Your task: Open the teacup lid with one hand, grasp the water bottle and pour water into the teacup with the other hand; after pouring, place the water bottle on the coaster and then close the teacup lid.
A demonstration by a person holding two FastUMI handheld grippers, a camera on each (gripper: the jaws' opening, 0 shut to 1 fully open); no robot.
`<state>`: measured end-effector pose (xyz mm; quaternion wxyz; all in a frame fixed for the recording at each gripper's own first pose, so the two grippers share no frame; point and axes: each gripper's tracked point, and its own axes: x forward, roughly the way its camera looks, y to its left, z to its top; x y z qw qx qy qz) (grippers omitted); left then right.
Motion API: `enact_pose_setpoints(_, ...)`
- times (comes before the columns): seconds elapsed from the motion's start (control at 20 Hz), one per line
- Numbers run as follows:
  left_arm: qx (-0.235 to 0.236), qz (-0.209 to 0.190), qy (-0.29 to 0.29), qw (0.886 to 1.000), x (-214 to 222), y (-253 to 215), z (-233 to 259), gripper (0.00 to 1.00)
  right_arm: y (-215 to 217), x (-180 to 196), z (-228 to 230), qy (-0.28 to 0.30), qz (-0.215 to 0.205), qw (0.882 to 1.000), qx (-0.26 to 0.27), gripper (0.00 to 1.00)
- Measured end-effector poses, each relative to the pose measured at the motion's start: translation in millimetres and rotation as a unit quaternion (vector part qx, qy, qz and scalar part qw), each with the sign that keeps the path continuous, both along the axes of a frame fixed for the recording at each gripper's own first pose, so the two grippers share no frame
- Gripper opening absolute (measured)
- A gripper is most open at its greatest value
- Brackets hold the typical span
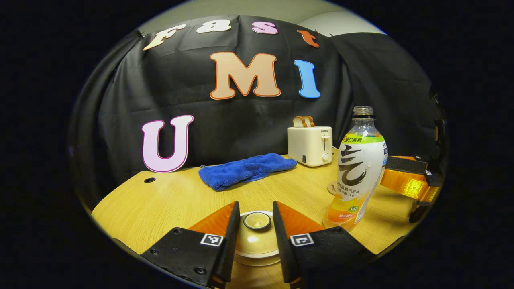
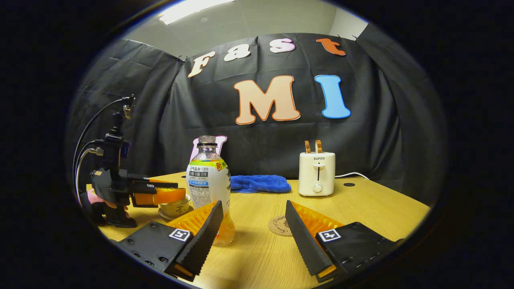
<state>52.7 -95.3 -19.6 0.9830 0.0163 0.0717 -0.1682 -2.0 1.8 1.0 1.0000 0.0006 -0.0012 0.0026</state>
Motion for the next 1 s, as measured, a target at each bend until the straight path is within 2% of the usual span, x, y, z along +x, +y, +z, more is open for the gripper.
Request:
enact_pose_setpoints(0.2, -0.006, -0.001, -0.007, 1.0, -1.1, -0.3, 3.3, 0.29, 0.2, -0.1, 0.2, 0.0, 0.0, 1.0, 0.0, 0.95)
enact_pose_setpoints(0.6, -0.048, -0.003, -0.062, 0.997, -8.9, 5.0, 23.1, 0.27, 0.3, -0.1, -0.1, 0.0, 0.0, 1.0, 0.0, 0.94)
enact_pose_setpoints(0.65, -0.052, -0.002, -0.074, 0.996, -10.2, 5.9, 27.8, 0.27, 0.4, 0.0, -0.3, 0.0, -0.001, 1.0, 0.0, 0.98)
enact_pose_setpoints(0.7, -0.046, 0.006, -0.067, 0.997, -9.8, 10.8, 23.1, 0.27, 0.3, 0.1, -0.1, 0.0, -0.001, 1.0, 0.0, 0.94)
enact_pose_setpoints(0.95, -0.042, 0.055, -0.068, 0.995, -17.9, 37.9, 23.3, 0.27, 0.5, 0.1, -0.4, 0.0, -0.001, 1.0, 0.0, 0.94)
enact_pose_setpoints(1.0, -0.041, 0.068, -0.068, 0.995, -20.9, 45.1, 22.7, 0.27, 0.5, 0.5, -0.2, 0.0, -0.001, 1.0, 0.0, 0.98)
